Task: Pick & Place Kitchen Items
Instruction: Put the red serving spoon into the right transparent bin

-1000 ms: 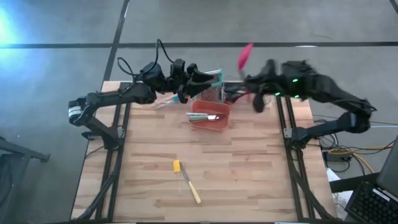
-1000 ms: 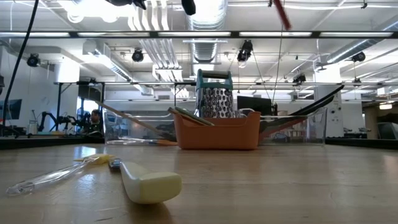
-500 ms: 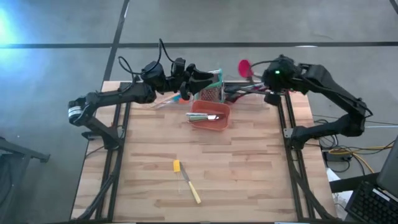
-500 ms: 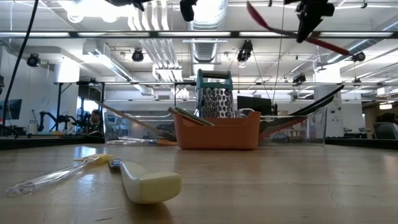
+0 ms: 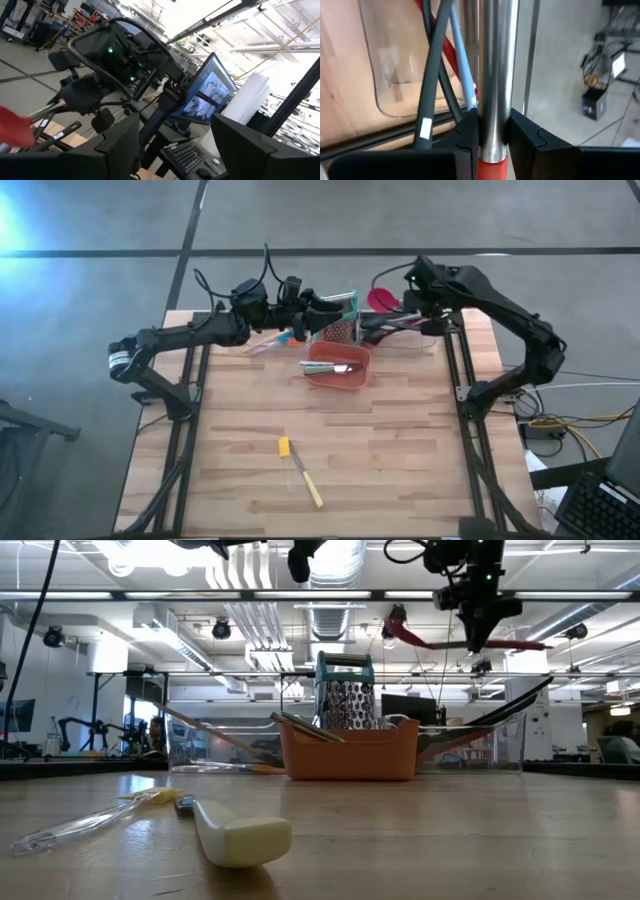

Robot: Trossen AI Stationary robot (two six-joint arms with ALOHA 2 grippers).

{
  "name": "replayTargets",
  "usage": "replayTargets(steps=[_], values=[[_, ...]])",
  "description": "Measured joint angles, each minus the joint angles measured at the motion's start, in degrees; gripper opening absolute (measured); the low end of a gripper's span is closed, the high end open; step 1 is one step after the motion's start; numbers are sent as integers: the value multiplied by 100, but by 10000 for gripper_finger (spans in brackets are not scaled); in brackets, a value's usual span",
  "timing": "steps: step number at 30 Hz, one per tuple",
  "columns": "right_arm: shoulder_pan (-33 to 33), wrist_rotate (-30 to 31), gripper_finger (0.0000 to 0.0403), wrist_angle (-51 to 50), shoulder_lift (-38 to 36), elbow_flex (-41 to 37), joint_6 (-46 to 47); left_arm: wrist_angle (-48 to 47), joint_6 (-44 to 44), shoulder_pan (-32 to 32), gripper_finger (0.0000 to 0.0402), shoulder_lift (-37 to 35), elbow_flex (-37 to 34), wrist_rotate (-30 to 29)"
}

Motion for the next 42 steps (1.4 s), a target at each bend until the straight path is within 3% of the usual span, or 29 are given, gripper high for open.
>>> replayTargets(steps=[9,16,21,26,30,42], values=[[-71,-3,61,-50,578,-68,-1358,11,-55,157,252,0,0,-31],[-89,-17,61,-34,1037,-166,-1392,-10,-151,159,252,0,0,15],[-247,269,61,-32,1374,-203,-1222,-22,-148,159,252,0,0,26],[-462,554,61,-99,1672,-214,-428,-48,-151,161,252,0,0,75],[-513,534,61,-241,1889,-228,-7,-116,-108,161,252,0,0,92],[-467,299,61,-182,2044,-329,18,-122,17,175,252,0,0,92]])
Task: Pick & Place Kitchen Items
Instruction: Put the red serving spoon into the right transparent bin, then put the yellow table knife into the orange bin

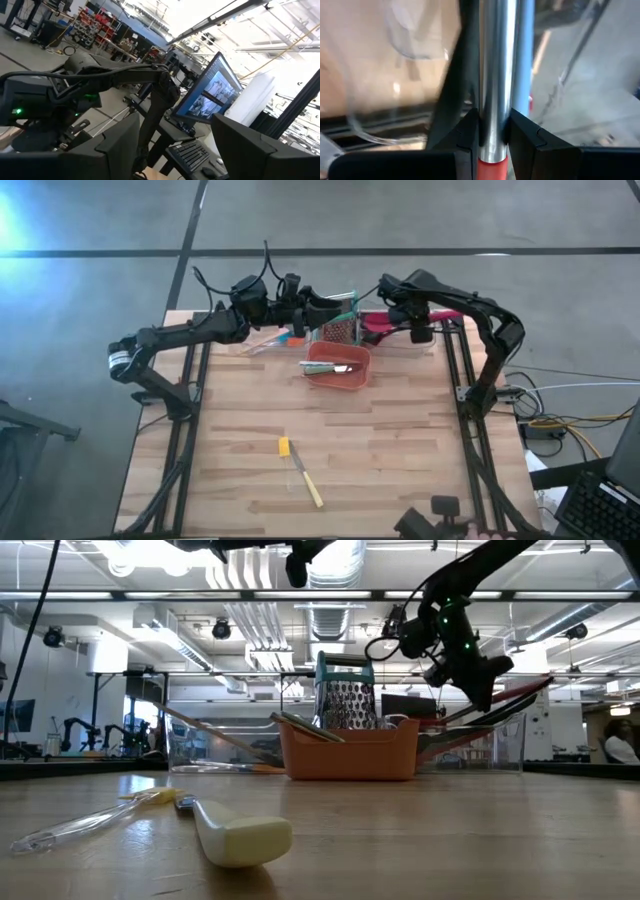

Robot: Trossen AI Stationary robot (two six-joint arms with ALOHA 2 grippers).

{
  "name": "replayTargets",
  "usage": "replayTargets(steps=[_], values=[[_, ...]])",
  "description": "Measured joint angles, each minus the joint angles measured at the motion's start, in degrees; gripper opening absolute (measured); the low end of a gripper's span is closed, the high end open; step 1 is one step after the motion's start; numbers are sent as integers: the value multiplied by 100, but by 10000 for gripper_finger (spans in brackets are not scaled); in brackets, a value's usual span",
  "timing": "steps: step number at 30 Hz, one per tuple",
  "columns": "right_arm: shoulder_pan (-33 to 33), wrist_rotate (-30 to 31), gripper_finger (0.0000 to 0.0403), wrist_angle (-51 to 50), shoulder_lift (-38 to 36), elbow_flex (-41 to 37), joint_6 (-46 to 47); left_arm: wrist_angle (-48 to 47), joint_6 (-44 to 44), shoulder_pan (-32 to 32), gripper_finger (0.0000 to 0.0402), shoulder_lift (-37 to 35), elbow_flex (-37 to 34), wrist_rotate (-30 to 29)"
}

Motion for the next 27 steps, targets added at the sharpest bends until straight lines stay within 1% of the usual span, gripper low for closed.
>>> replayTargets(steps=[4,6,7,9,11,14,18,22,27], values=[[15,-505,61,2,-31,-1,107,2,161,8,252,0,0,0],[24,-537,62,24,-29,-7,228,2,169,9,252,0,0,-1],[24,-540,68,29,-31,-7,267,2,169,9,252,0,0,-2],[22,-540,99,38,-31,-7,365,2,169,12,252,0,0,-2],[22,-577,137,44,-42,-7,457,4,171,12,252,0,0,-2],[22,-793,185,64,-66,-7,532,4,169,12,252,0,0,-2],[24,-818,224,59,-68,10,830,6,169,12,252,0,0,-2],[22,-782,240,54,-141,151,1389,7,169,12,252,0,0,-2],[22,-777,236,105,-559,413,1895,7,128,12,252,0,0,43]])
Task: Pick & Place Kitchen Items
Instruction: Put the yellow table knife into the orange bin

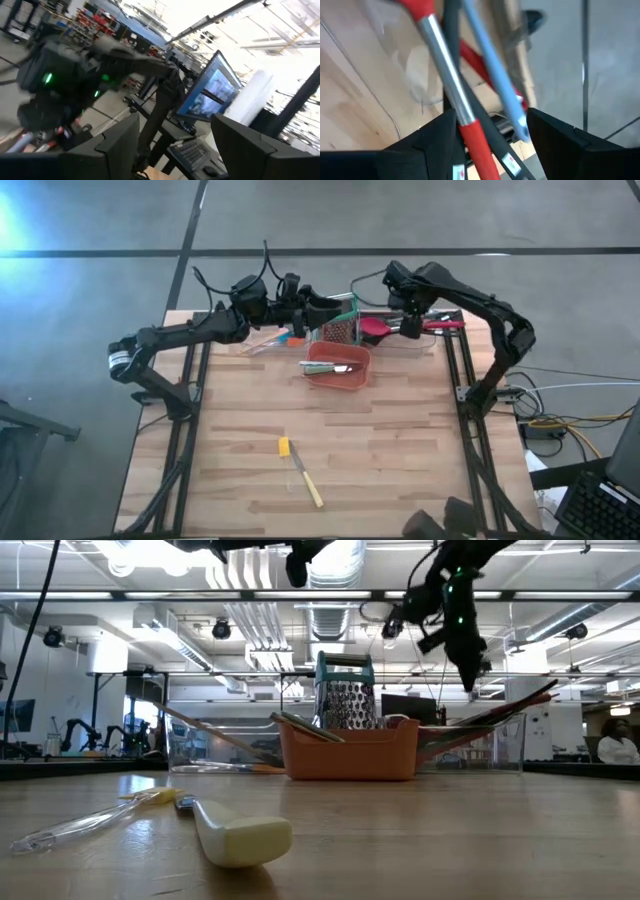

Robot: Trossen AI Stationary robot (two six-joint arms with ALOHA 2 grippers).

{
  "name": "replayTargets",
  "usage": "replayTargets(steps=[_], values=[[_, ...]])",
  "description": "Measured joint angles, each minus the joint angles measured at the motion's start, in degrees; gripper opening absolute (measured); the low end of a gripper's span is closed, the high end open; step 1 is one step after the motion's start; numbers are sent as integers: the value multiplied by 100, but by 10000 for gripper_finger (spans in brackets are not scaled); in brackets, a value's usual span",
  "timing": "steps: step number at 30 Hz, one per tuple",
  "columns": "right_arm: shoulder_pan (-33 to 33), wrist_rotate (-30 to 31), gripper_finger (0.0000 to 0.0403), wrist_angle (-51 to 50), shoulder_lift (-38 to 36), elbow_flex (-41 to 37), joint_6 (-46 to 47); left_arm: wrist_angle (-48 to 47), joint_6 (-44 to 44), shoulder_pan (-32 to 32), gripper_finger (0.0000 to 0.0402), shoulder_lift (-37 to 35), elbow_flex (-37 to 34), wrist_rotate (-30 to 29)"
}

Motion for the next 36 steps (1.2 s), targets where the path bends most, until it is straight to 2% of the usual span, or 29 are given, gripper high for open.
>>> replayTargets(steps=[3,6,10,14,20,23,27,31,36], values=[[2,-138,226,6,-397,160,323,-5,42,0,252,0,0,190],[11,-666,219,72,-920,243,669,-130,332,-17,252,-2,0,371],[213,-904,208,126,-1673,245,1240,-795,868,-101,252,-4,12,471],[663,-914,196,129,-2396,235,1757,-2176,1607,-222,252,-4,122,470],[1515,-917,179,126,-3167,221,2604,-4732,3015,-643,252,-4,529,454],[1811,-900,173,126,-3400,221,3033,-5522,3310,-946,252,-4,740,279],[2218,-899,166,126,-3501,219,3336,-6164,3443,-1455,252,-4,948,-257],[2759,-918,157,126,-3463,219,3430,-6308,3910,-2103,252,-7,1030,-524],[3519,-924,143,145,-3304,217,3997,-6302,4208,-2845,252,11,1038,-867]])
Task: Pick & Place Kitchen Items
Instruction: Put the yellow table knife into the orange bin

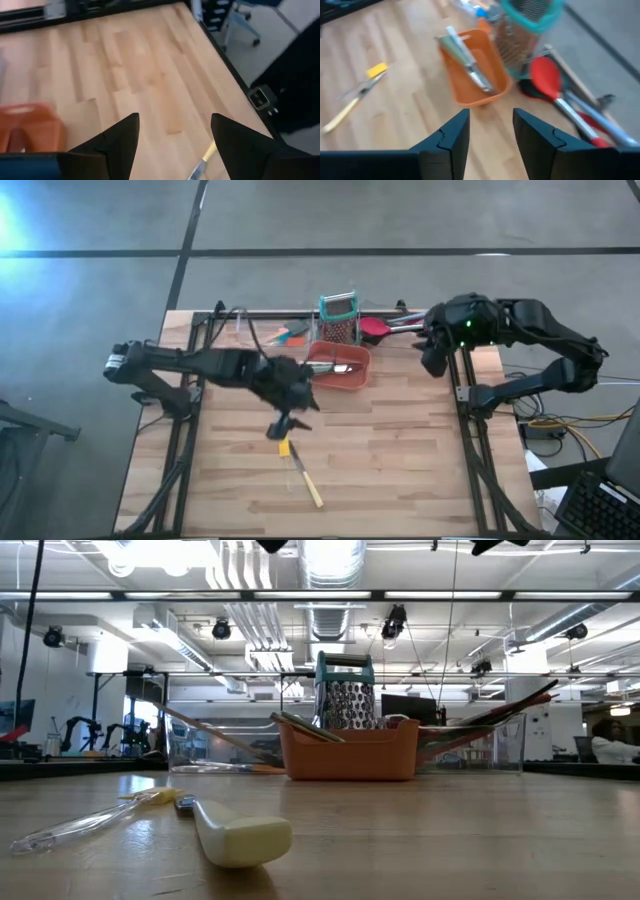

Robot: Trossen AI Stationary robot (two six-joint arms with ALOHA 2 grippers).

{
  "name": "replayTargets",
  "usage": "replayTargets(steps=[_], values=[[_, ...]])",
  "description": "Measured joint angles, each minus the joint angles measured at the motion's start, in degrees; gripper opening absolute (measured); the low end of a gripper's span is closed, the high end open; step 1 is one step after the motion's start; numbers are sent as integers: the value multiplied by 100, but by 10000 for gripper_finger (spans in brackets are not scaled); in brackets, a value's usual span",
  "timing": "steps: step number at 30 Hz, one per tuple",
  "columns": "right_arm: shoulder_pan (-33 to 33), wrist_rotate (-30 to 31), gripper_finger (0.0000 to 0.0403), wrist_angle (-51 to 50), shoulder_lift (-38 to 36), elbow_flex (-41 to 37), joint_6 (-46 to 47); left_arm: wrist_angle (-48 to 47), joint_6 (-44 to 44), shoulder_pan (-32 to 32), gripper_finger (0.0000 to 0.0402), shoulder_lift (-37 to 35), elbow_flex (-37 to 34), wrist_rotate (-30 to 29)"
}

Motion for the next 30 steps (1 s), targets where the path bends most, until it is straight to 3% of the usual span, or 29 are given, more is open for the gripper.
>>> replayTargets(steps=[9,18,30], values=[[1012,244,118,44,525,0,804,-148,1062,-1085,252,578,-1,-107],[1058,376,100,175,977,-2,832,24,1709,-1589,252,1527,-9,-41],[1056,391,105,532,975,-2,823,272,2801,-1688,252,2369,-7,20]])
